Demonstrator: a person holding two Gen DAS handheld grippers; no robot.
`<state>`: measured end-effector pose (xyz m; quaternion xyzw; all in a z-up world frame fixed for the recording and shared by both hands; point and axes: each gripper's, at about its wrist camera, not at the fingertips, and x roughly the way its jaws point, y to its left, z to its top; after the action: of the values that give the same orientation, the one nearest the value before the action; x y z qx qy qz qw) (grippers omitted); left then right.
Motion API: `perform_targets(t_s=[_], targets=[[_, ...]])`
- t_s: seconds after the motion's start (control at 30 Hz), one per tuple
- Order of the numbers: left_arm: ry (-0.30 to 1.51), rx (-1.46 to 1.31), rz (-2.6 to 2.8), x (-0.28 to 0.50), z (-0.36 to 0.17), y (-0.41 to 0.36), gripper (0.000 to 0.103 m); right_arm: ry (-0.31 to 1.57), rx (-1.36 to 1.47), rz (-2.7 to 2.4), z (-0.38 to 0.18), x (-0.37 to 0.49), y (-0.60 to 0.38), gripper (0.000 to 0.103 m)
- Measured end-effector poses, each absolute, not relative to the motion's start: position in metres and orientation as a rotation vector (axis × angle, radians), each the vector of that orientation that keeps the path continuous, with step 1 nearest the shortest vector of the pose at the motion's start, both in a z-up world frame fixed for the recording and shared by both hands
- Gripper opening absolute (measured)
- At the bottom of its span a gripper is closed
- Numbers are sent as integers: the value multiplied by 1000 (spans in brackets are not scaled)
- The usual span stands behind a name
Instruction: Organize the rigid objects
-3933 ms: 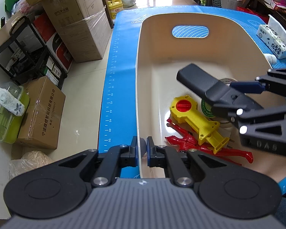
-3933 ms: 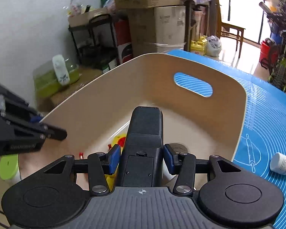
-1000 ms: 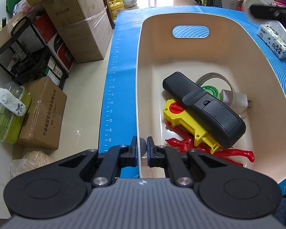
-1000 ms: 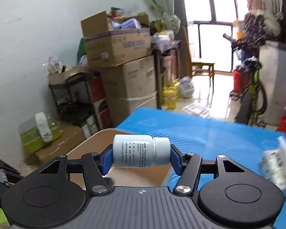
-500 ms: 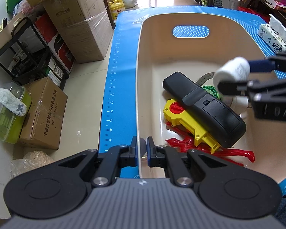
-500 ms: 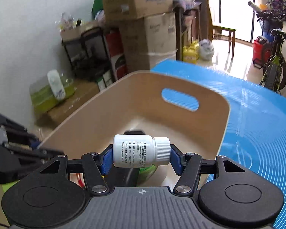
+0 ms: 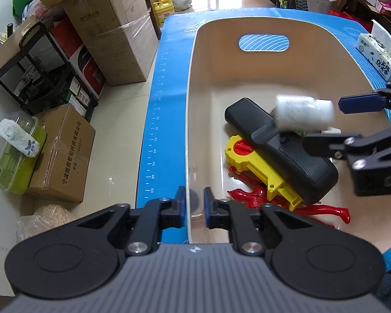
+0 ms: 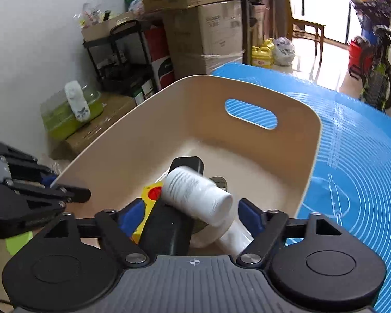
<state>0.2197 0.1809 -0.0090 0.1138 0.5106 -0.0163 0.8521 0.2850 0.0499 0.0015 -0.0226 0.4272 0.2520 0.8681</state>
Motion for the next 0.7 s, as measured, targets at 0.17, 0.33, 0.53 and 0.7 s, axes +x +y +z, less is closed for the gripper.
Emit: perform_targets(t_s=[0.17,0.33,0.53,0.7], targets=[[1055,221,-30,216,-4,179,41,873,-17,512,12,282,39,94],[1017,226,-17,212,6,174,70,849,-12,499,24,272,30,96],[983,202,-17,205,19,165,70,803,16,442,45,255,11,100],[956,173,-24,192,28,153,70,786,25,403,60,234,-8,101]])
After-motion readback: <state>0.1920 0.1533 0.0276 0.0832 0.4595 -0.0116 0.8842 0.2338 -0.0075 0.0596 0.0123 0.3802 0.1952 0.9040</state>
